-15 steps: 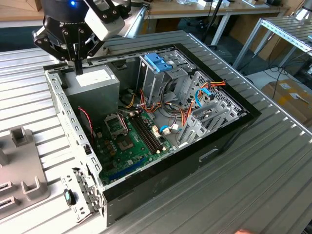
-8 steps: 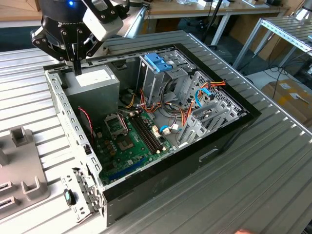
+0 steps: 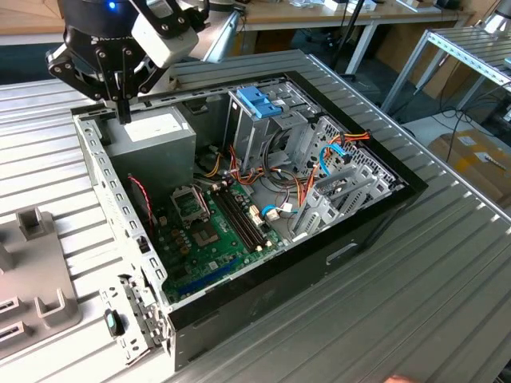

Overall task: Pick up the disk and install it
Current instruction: 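Reach for the disk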

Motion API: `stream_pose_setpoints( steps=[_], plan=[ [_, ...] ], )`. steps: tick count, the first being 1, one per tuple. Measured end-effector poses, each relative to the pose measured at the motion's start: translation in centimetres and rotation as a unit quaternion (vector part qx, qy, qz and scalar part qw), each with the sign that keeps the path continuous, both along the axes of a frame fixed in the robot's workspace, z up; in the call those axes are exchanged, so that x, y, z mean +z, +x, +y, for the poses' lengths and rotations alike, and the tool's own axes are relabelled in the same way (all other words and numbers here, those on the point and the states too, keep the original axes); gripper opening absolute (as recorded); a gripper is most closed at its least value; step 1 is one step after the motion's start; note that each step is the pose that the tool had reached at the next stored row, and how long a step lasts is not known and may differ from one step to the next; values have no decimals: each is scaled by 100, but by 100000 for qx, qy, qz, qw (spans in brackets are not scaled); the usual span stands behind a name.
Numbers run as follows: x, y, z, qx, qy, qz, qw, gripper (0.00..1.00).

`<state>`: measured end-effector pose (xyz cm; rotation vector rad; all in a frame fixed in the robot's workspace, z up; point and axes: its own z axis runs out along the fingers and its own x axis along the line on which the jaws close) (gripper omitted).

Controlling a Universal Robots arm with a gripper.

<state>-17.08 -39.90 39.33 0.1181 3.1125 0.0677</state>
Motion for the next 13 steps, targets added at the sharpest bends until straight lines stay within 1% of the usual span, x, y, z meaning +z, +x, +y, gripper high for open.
stream_pose_setpoints(
  steps=[13],
  plan=[
    [0,-92,0,7,-3,1,100000,11]
  ],
)
